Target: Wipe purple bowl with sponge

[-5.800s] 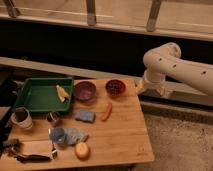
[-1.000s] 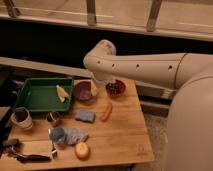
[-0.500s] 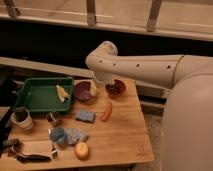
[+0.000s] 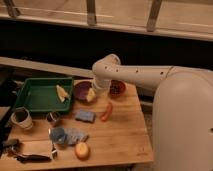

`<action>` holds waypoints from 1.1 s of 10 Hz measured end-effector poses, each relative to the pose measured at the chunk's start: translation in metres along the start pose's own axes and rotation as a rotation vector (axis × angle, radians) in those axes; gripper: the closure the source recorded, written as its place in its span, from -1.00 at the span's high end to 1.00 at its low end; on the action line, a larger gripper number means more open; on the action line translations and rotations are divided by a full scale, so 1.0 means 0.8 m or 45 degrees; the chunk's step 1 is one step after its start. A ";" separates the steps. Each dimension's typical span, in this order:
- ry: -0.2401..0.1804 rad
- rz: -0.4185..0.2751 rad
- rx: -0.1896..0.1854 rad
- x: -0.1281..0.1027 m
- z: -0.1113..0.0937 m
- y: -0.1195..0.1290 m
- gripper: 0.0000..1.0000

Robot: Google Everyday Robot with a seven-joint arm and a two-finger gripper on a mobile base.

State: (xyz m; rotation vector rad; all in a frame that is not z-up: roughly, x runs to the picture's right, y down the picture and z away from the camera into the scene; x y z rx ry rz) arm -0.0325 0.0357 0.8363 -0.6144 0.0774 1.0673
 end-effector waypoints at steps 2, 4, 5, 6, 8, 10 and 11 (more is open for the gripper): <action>-0.001 -0.004 -0.012 -0.001 0.003 0.003 0.52; 0.014 -0.007 -0.007 0.001 0.004 0.000 0.52; 0.031 -0.028 -0.004 -0.002 0.009 0.005 0.52; 0.046 -0.048 -0.012 -0.008 0.020 0.013 0.52; 0.074 -0.078 -0.029 -0.015 0.037 0.026 0.52; 0.124 -0.114 -0.051 -0.012 0.056 0.030 0.52; 0.135 -0.130 -0.062 -0.011 0.062 0.035 0.52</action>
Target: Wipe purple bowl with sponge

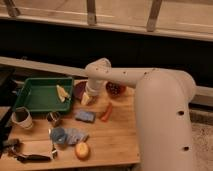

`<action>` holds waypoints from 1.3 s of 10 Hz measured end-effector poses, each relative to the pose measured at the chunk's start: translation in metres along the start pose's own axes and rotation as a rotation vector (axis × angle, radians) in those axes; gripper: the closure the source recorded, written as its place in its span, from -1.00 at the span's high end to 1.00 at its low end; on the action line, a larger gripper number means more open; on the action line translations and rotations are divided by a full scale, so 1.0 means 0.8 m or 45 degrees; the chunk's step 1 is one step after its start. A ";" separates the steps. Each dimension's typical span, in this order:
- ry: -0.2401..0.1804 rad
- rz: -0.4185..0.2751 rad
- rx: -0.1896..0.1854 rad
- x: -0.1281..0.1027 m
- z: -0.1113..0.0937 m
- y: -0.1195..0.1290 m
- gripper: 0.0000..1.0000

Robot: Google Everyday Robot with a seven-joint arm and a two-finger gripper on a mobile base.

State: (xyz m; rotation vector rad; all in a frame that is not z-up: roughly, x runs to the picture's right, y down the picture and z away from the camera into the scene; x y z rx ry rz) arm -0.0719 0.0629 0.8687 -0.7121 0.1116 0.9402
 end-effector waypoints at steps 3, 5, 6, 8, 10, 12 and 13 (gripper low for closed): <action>0.060 -0.070 -0.054 0.004 0.025 0.016 0.52; 0.069 -0.087 -0.066 0.004 0.028 0.021 0.52; 0.069 -0.085 -0.065 0.004 0.028 0.020 0.52; 0.068 -0.085 -0.065 0.004 0.028 0.020 0.52; 0.080 -0.084 -0.075 0.005 0.034 0.021 0.52; 0.105 -0.099 -0.094 0.006 0.045 0.027 0.52; 0.112 -0.104 -0.101 0.007 0.048 0.029 0.52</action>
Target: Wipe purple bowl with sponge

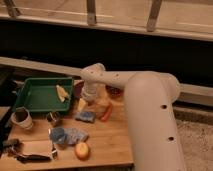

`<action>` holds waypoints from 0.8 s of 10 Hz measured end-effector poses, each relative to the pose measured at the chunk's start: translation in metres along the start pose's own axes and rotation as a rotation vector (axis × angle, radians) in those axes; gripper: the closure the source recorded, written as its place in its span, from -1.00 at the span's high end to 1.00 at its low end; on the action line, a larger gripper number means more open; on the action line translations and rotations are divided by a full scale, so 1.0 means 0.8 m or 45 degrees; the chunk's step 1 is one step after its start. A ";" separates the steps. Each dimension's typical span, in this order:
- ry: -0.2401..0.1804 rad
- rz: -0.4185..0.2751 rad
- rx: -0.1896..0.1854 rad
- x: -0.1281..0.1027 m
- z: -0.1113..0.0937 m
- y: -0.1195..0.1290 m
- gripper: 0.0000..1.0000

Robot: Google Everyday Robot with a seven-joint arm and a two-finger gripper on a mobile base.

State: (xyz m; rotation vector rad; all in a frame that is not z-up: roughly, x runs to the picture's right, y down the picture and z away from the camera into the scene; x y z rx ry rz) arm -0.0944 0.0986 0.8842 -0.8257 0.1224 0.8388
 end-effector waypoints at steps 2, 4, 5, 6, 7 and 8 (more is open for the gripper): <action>0.016 -0.009 -0.013 0.002 0.007 0.001 0.52; 0.029 -0.028 -0.030 0.003 0.014 0.007 0.52; 0.038 -0.037 -0.043 0.006 0.023 0.012 0.52; 0.041 -0.042 -0.053 0.007 0.029 0.013 0.52; 0.046 -0.045 -0.062 0.008 0.035 0.015 0.52; 0.050 -0.046 -0.074 0.008 0.039 0.016 0.52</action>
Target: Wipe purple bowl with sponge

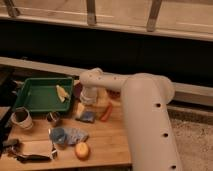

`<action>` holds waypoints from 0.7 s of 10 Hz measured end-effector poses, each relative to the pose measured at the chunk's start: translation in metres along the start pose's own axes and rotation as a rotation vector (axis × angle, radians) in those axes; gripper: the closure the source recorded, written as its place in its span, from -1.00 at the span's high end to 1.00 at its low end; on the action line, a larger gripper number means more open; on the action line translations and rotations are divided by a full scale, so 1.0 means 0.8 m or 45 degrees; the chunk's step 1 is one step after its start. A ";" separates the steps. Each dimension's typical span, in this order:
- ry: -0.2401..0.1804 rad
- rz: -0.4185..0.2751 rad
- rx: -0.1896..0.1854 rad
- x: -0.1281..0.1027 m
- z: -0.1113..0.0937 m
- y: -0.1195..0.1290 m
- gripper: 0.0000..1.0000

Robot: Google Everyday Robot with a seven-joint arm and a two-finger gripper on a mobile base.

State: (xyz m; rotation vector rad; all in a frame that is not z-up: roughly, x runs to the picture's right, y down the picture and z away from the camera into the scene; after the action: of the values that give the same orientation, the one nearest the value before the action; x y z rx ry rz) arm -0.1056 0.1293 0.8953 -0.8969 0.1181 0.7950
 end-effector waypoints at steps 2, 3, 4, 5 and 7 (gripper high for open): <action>0.006 -0.005 -0.012 -0.001 0.005 0.004 0.26; 0.006 -0.007 -0.007 0.000 0.002 0.002 0.05; 0.002 -0.004 -0.001 0.001 -0.001 -0.003 -0.16; 0.004 -0.004 -0.006 0.001 -0.002 0.000 -0.38; 0.009 -0.006 -0.007 0.002 -0.002 0.001 -0.78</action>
State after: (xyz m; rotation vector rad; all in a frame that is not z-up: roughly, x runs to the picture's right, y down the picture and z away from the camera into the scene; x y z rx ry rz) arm -0.1051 0.1294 0.8931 -0.9051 0.1203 0.7882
